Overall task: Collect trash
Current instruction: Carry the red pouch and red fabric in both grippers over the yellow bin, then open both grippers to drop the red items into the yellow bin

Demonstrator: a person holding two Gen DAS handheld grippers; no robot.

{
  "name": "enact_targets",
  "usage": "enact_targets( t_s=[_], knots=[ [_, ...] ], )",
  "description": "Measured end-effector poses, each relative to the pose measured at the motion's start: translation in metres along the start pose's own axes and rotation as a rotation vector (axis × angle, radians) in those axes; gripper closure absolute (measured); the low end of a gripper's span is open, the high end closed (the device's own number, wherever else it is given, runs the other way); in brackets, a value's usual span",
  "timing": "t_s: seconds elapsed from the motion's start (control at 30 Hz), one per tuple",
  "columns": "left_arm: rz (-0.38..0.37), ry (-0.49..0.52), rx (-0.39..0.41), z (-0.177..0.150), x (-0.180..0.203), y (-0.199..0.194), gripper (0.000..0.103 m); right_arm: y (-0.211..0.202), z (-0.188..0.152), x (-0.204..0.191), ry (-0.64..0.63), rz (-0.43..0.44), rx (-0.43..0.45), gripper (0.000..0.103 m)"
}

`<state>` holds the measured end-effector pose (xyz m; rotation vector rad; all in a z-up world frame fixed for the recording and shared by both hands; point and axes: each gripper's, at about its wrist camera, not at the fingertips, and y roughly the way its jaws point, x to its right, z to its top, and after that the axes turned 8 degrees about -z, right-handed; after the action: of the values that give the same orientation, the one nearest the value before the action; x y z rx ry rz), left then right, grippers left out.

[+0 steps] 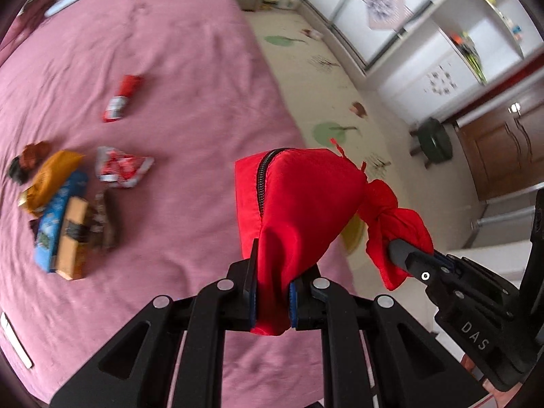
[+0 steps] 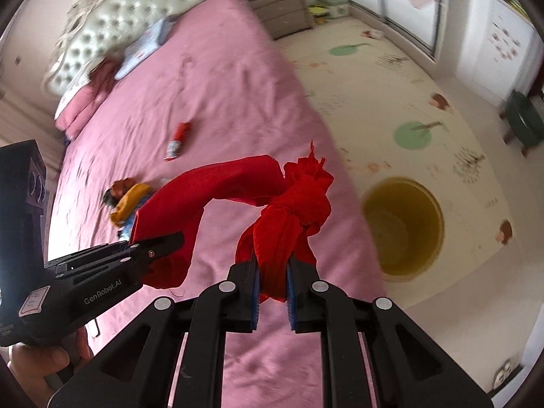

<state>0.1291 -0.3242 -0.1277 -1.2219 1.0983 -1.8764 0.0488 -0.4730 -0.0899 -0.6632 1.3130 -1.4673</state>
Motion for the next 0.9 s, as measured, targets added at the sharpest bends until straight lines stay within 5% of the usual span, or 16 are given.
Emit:
enact_targets(
  t_s=[0.57,0.63,0.77,0.9],
  knots=[
    [-0.072,0.201,-0.165,0.033,0.139,0.126,0.088,0.017,0.011,0.164,0.219,-0.09,-0.018,0.09],
    [-0.104,0.2,-0.181,0.041,0.148,0.136,0.08,0.02,0.015,0.175,0.226,-0.103,-0.017,0.086],
    [-0.129,0.201,-0.172,0.055,0.157,0.141,0.027,0.022,0.02,0.196,0.256,-0.144,-0.012,0.062],
    [-0.126,0.202,-0.148,0.062,0.153,0.138,0.021,0.021,0.018,0.212,0.293,-0.157,-0.013,0.06]
  ],
)
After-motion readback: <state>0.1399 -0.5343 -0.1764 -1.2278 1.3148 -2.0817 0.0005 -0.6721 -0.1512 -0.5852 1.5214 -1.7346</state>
